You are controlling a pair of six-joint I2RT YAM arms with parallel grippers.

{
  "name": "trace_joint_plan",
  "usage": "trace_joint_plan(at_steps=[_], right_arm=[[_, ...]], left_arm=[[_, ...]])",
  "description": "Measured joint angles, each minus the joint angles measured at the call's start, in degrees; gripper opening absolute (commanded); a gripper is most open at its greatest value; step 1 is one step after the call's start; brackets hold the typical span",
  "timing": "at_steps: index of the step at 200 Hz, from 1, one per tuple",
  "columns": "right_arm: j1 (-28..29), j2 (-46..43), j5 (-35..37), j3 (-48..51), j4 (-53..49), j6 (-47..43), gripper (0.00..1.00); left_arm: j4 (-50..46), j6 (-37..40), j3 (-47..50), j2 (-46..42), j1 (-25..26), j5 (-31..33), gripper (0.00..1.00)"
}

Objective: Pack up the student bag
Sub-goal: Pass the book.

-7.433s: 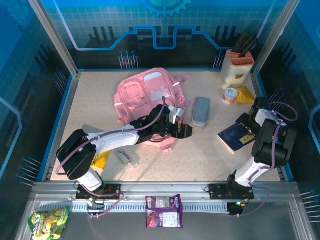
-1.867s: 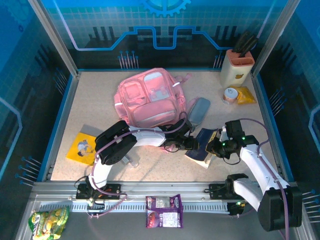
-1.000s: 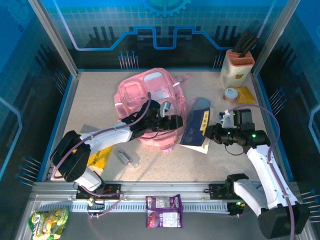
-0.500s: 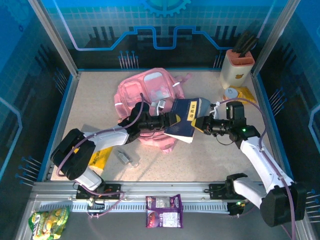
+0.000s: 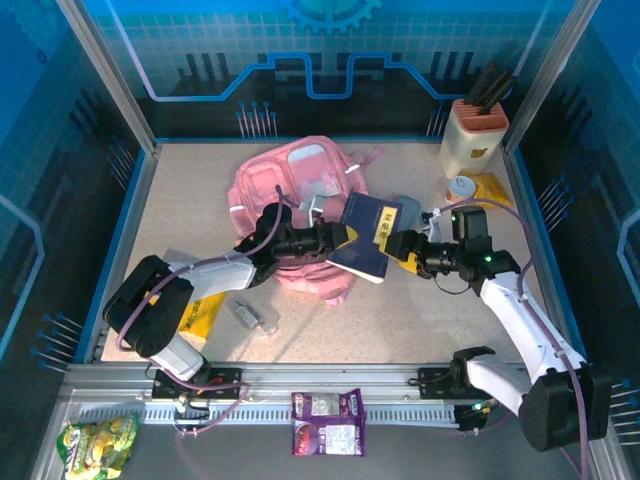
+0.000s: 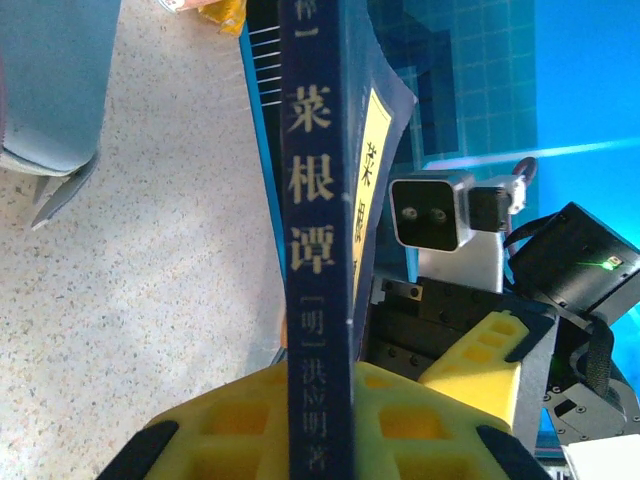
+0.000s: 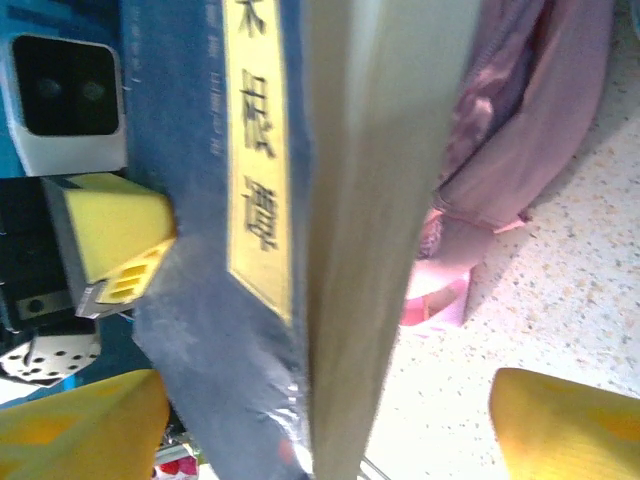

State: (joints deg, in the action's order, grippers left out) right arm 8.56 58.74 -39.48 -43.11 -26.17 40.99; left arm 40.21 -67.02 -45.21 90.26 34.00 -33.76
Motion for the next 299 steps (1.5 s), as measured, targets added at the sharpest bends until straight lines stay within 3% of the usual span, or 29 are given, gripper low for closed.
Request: trace_joint_plan(at_steps=[40,71,114,143,193,265,275,288,299], right_arm=[[1.22,2.36,-4.26,0.17,6.1,2.95,0.93],[2.64,2.8,-9.18,1.38,18.43,9.94,0.8],[2.69,1.6,-11.89,2.47,28.7,16.04,0.59],[2.69,1.29,-12.7,3.02,32.74,18.69,0.57],[3.58,3.04,-13.05,4.44,35.93,21.24,0.46],[5.81,3.58,-9.73,4.24,30.34,16.28,0.13],[5.81,3.58,-9.35,3.85,28.57,14.69,0.08],[5.84,3.58,-8.96,2.99,26.05,12.92,0.03],[5.79,3.56,-8.94,2.32,24.26,11.65,0.0]], left_arm=[[-0.98,-0.59,-1.81,-2.93,0.02,1.18,0.0],[-2.62,-0.5,-2.36,-5.05,0.02,2.95,0.0],[-14.8,4.44,-3.02,-11.34,0.02,8.04,0.0],[-17.7,6.14,-3.21,-12.76,0.02,9.77,0.0],[-20.98,7.63,-3.21,-12.74,0.02,11.26,0.0],[-22.97,9.03,-3.21,-12.76,0.31,12.02,0.0],[-23.56,9.2,-3.21,-12.76,0.37,12.15,0.06],[-24.41,10.12,-3.21,-12.87,0.52,12.55,0.27],[-25.77,11.54,-3.23,-13.33,0.68,12.94,0.36]])
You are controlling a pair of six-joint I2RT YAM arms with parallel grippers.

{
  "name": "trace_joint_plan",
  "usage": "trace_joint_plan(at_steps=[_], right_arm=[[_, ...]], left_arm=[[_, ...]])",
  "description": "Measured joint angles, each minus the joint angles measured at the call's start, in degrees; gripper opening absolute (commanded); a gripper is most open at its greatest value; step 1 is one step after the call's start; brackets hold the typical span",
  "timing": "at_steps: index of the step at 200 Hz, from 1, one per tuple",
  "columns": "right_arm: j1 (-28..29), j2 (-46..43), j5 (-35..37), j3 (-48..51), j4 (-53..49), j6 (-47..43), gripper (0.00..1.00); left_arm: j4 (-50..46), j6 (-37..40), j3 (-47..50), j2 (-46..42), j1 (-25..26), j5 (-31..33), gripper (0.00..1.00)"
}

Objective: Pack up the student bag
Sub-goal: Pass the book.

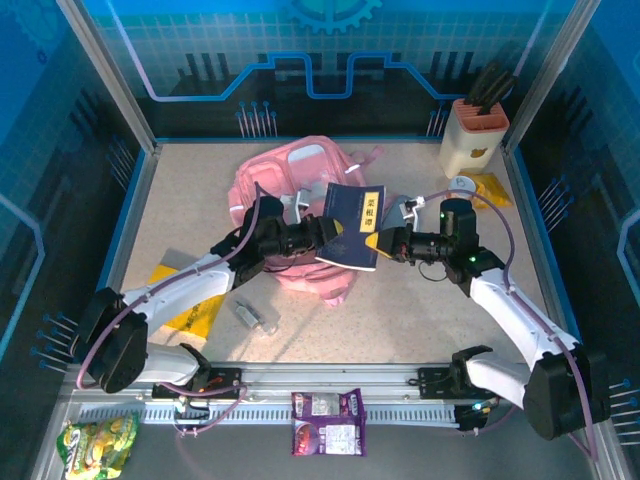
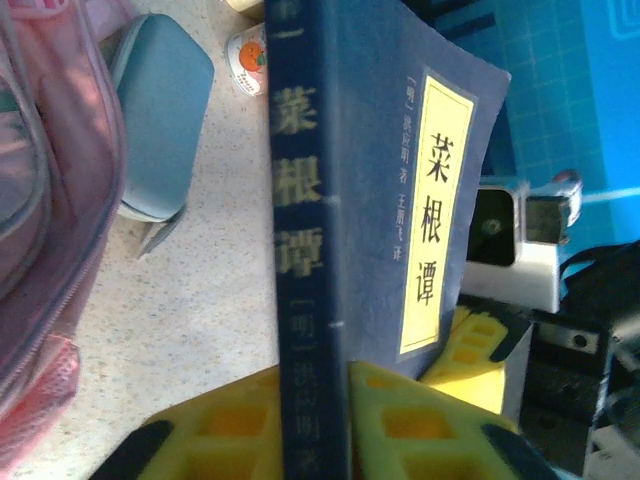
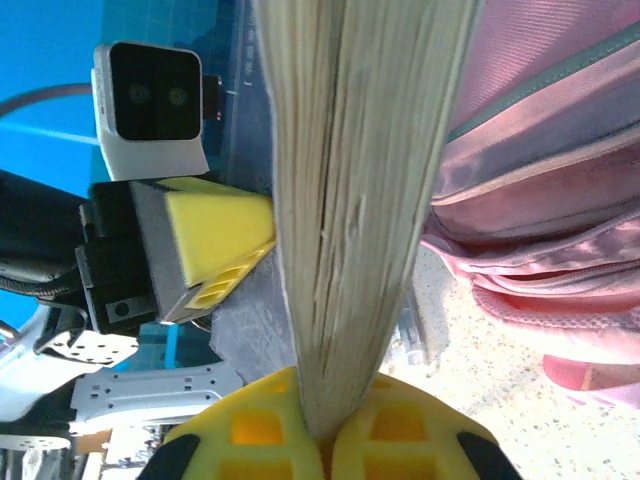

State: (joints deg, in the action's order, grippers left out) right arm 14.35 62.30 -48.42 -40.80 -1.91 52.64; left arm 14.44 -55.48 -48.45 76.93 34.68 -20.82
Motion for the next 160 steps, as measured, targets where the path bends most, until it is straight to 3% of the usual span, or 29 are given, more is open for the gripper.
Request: trace_joint_plan(at_steps=[33,63,117,160], right_arm=[[-1.77,-1.46,1.62,-1.53,-6.71,-3.91,0.0],[-4.04,-3.23,5.53,-5.33,-17.68,-10.34,0.0],[-8.04,-5.97,11.72,-7.67,-30.91,-18.69,0.0],[-12.13,-7.04,11.82,-7.3,-33.46,-20.04,0.0]], left_arm=[[-11.21,9.11,-2.03,-2.23,-0.02,4.81,0.53],[-23.39,24.81,-8.24,-1.38,-0.02,11.41,0.74],[-35.12,48.61,-17.0,11.78,0.66,22.23,0.75],[-38.32,59.3,-19.87,19.19,2.43,26.27,0.75]])
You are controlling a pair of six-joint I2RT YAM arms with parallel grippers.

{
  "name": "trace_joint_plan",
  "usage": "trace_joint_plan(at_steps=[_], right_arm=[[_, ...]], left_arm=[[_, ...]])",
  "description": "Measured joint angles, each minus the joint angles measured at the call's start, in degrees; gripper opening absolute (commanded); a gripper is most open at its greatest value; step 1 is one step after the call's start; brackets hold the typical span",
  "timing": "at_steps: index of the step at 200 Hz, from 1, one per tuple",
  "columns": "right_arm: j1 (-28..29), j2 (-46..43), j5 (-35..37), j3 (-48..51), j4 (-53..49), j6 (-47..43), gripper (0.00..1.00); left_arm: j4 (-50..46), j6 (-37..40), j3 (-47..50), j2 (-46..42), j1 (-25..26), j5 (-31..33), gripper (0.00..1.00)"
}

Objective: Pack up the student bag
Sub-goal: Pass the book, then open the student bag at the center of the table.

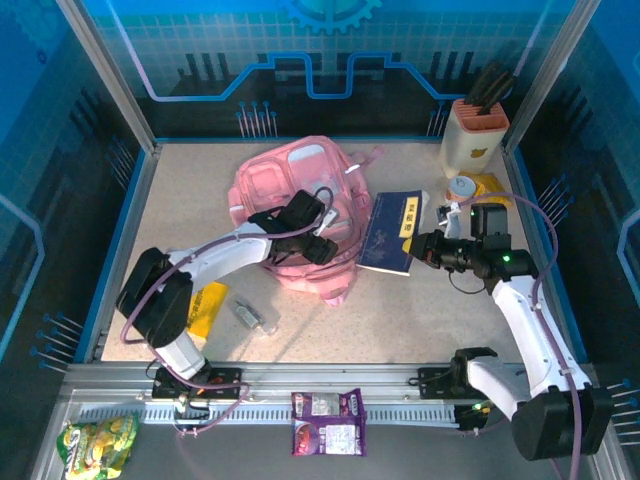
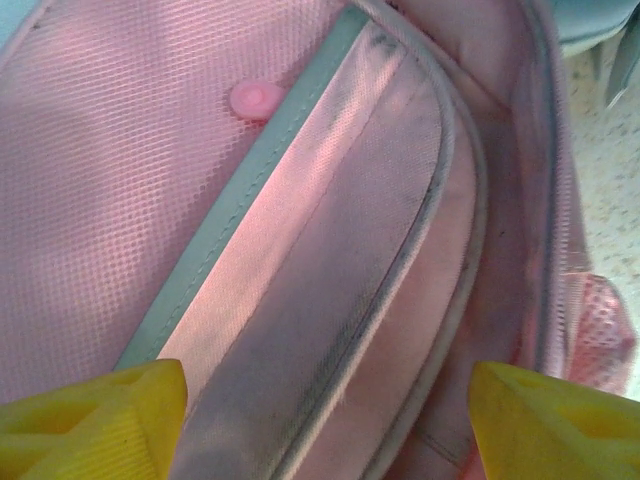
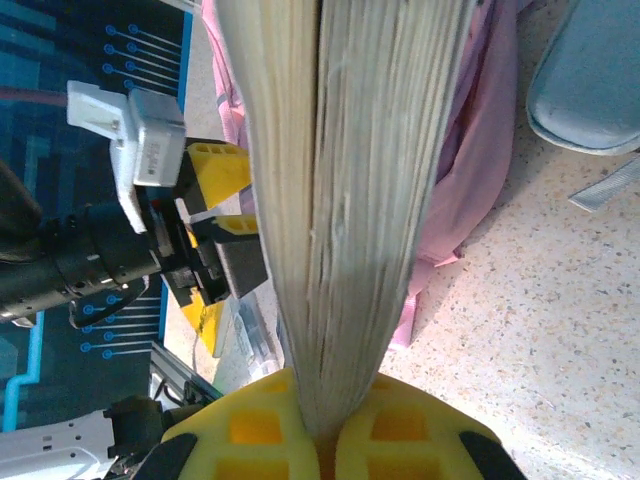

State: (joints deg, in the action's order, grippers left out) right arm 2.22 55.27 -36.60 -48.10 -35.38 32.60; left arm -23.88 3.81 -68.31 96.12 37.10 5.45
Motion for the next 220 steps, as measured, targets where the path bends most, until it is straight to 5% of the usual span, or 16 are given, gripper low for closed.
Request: trace_joint_plan(at_steps=[44,106,150,220], right_arm=[[-0.85,-0.04,-1.14,0.44,-0.17,-0.11,0.0],[-1.18,-0.02,-1.57,0.46,-0.15,-0.09,0.0],[-1.29,0.02,-1.99,0.46,-0.2,-0.13,0.0],[-1.62,0.04,-2.43,0.39,-3.37,-1.4,0.0]], left_arm=[[0.17,5.16,-2.86,4.76,0.2,2.05,0.68],[0.2,7.89,-3.13,6.86,0.26,1.81,0.36],[-0.04,10.16,-4.13,6.93,0.48,3.32,0.0],[-2.84,12.92,-7.06,-2.08,0.57,5.9,0.0]])
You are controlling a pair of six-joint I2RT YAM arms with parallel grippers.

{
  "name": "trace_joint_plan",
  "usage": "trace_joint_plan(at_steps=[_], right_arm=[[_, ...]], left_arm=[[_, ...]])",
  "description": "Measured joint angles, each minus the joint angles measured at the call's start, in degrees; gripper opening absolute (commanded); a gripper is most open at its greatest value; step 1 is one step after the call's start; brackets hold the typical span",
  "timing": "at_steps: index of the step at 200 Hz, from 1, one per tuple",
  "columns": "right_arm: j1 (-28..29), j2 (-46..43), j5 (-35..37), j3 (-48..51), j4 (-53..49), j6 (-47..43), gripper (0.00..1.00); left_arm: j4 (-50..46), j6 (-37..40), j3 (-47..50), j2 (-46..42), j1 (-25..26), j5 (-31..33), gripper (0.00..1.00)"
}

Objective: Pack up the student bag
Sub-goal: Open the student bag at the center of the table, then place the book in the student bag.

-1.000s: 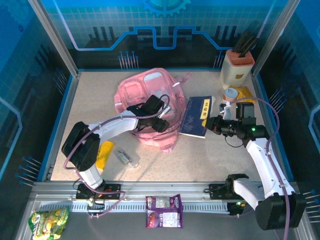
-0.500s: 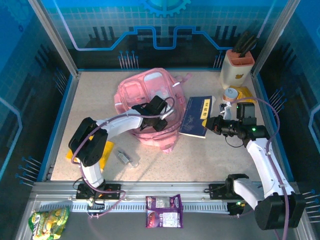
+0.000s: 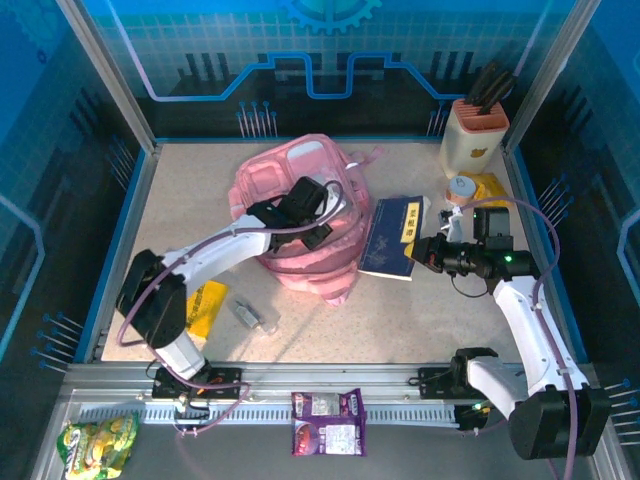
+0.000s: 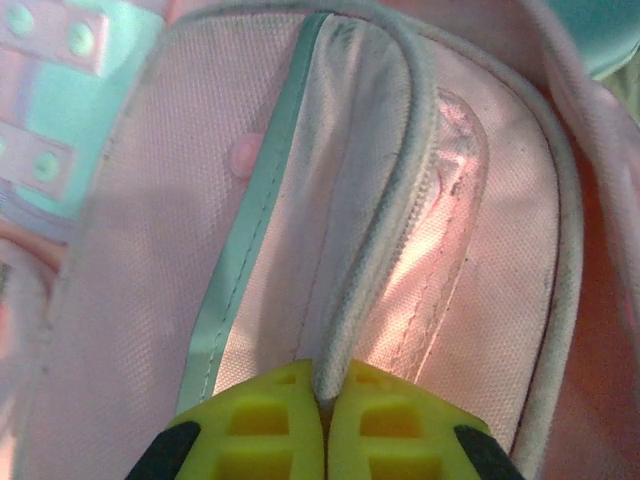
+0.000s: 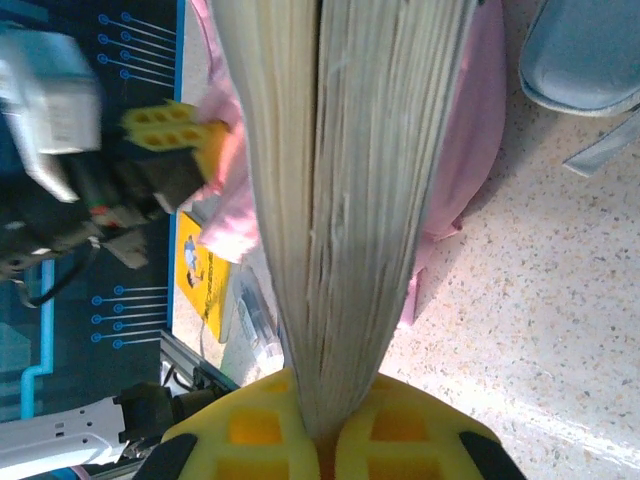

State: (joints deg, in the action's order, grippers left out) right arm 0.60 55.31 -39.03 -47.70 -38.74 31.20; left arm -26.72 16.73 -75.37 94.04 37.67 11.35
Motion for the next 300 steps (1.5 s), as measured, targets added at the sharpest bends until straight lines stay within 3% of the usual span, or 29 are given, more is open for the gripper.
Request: trace_joint_plan(at_steps=[32,72,104,168,199,212,231,247,276,300], right_arm=[[2.1,1.49,0.0,-0.42,-0.66,0.26,0.0],[10.62,5.53,1.16,-0.39,1.95,3.45,0.0],[15.76,10.49,2.14,1.11,13.25,10.4,0.0],[23.3,34.36,4.81,-4.31,36.04,19.17,0.0],[24.0,42.42,7.91,-9.97,41.46,19.74,0.22],[24.0,44.65,9.44,-11.63,41.59,19.17,0.4],[24.0,47.04,11.67,-13.33,40.59,17.46,0.46],[24.0,46.82,14.43,-13.81,37.83,15.28,0.56],[24.76,41.05,21.99,-12.55,31.69,10.78,0.63],[26.91,34.03,26.77,-10.69,28.0,7.74,0.57]], left_arm=[[-0.24,2.08,-4.07,-3.5,-0.35,1.33,0.0],[-2.25,4.68,-8.0,-3.58,-1.42,1.53,0.0],[-3.06,5.55,-9.16,-3.56,-1.95,1.42,0.0],[-3.5,5.92,-9.35,-3.56,-1.99,0.79,0.0],[-3.5,5.92,-9.35,-3.61,-2.27,0.68,0.0],[-3.5,5.92,-9.35,-3.67,-2.45,0.61,0.0],[-3.48,5.92,-9.35,-3.85,-2.64,0.15,0.0],[-3.48,5.92,-9.35,-3.91,-2.73,-0.07,0.0],[-3.48,5.92,-9.33,-4.04,-3.04,-0.66,0.0],[-3.48,5.92,-9.33,-4.35,-3.41,-1.18,0.0]])
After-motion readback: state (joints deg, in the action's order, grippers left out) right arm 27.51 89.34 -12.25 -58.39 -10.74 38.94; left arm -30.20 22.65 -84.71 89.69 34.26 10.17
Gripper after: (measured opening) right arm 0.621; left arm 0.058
